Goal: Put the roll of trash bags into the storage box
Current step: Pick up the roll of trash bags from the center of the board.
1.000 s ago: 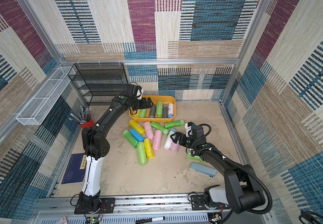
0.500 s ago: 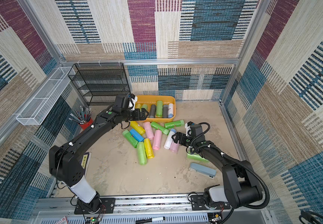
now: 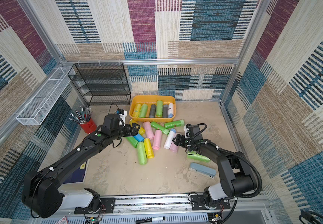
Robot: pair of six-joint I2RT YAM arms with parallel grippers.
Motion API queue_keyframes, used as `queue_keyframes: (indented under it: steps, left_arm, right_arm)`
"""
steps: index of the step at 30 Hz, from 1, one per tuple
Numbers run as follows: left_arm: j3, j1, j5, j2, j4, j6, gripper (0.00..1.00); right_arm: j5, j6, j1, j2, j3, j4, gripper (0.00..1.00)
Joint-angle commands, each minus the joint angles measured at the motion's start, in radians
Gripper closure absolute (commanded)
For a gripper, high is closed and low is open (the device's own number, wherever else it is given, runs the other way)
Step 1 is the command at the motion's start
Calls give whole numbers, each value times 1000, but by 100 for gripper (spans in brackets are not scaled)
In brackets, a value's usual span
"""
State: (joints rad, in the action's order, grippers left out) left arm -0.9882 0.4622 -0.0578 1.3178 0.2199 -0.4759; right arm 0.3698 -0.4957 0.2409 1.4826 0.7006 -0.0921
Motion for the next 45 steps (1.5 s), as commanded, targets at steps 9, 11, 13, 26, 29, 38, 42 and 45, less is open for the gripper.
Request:
queue_keyframes:
  steps: [9, 11, 13, 26, 29, 38, 42, 45]
  left_arm:
    - [84, -1, -128, -30, -149, -102, 1]
    - [85, -1, -123, -35, -135, -96, 1]
    - [87, 0, -123, -43, -123, -92, 1]
    - [159, -1, -70, -142, -143, -64, 1]
    - [158, -1, -54, -156, -126, -59, 1]
    - [160, 0, -51, -148, -115, -58, 1]
    - [158, 0, -56, -141, -115, -59, 2]
    - [154, 0, -51, -137, -109, -57, 1]
  right_arm:
    - [-90, 10, 20, 60, 51, -28, 34]
    - [-94, 6, 26, 70, 54, -31, 34]
    - [-92, 3, 31, 85, 62, -34, 35]
    - [-172, 4, 60, 120, 112, -84, 38]
    - [-192, 12, 63, 123, 129, -103, 38]
    - [-240, 17, 72, 124, 143, -132, 40]
    - [-266, 20, 77, 126, 139, -144, 41]
    - [-269, 20, 80, 128, 135, -143, 41]
